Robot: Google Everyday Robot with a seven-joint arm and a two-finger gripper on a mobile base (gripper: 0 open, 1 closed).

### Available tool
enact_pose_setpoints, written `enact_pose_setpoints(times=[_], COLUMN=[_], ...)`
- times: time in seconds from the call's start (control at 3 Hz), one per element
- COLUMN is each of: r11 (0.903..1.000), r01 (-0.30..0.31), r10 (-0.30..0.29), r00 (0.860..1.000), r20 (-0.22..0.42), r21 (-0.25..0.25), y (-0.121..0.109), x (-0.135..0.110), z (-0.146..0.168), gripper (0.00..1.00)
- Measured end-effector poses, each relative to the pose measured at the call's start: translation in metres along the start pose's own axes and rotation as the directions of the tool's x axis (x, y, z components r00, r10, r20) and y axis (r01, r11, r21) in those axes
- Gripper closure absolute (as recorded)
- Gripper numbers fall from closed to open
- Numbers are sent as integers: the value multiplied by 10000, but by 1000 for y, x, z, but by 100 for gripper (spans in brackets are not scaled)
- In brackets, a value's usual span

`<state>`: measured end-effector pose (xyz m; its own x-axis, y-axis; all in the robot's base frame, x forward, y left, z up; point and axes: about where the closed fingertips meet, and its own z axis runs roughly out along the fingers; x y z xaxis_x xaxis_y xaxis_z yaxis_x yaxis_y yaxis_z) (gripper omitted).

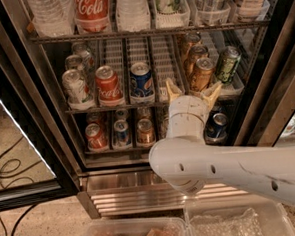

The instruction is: Pick orange can from middle shelf of fridge

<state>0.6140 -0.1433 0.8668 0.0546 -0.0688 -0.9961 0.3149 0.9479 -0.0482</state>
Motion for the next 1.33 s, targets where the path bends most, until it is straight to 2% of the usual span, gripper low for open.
enact_pose_setpoints(times=[0.33, 0.67, 1.0, 1.33], r11=[9989, 9989, 9968, 9967], r01=[-132, -143, 355, 354], r10=[131, 143, -352, -352], r00=[9999, 9999, 9994, 9994], r20=[7, 11, -54, -53], r21=[451, 450, 718, 725], y=[19, 20, 11, 11], x=[-5, -6, 8, 7], z=[39, 39, 43, 43], gripper=[13, 13, 14, 13])
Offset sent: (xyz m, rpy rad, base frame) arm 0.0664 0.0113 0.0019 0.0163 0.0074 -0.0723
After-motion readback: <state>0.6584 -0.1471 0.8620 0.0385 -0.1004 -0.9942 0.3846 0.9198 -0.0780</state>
